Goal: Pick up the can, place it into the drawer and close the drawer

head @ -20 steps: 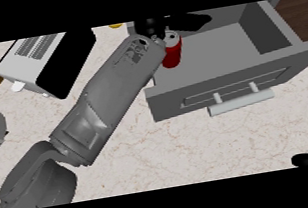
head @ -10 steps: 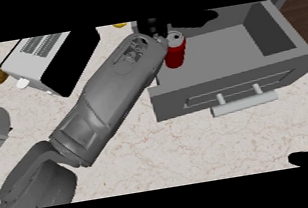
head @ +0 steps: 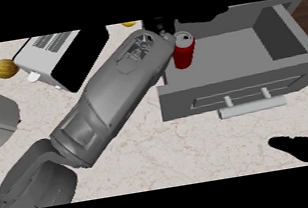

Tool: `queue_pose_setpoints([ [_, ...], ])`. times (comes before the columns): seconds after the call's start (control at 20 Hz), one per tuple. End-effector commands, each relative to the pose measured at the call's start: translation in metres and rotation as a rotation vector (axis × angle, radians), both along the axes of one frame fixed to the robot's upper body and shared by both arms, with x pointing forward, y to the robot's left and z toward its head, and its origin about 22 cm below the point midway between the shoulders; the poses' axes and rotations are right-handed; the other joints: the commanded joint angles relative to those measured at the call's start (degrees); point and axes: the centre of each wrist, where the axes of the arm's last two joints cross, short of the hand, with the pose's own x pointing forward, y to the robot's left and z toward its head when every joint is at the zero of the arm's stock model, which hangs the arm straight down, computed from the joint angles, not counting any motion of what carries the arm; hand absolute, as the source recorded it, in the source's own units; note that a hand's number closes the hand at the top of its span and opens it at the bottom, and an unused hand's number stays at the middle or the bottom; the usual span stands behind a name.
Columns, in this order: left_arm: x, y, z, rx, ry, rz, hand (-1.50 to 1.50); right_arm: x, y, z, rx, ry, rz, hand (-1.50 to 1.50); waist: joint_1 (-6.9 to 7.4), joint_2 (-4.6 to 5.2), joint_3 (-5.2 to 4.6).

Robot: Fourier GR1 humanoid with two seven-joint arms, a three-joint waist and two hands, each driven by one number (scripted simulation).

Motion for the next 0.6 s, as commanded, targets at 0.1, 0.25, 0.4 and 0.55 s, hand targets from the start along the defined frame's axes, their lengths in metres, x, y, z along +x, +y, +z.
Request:
queue_pose_setpoints([
  [0.1,-0.003,-0.004,0.002,0.006,0.001,-0.003,-1.5,0.03,0.017,-0.014,-0.24,0.013,-0.051,-1.5,1.94,-0.28,-0.02],
  [0.25,-0.001,-0.005,0.01,-0.003,0.006,-0.005,-1.5,0.044,0.036,-0.032,-0.329,0.026,-0.071,-1.5,3.36,-0.52,-0.04],
  [0.4,0.0,0.008,0.007,-0.007,0.013,-0.015,-1.5,0.053,0.026,-0.049,-0.388,0.075,-0.136,-1.5,5.15,-1.19,-0.08],
  [0.55,0.0,0.007,0.023,-0.007,0.014,-0.006,-1.5,0.055,0.019,-0.082,-0.419,0.081,-0.15,-1.5,4.4,-1.18,-0.01],
])
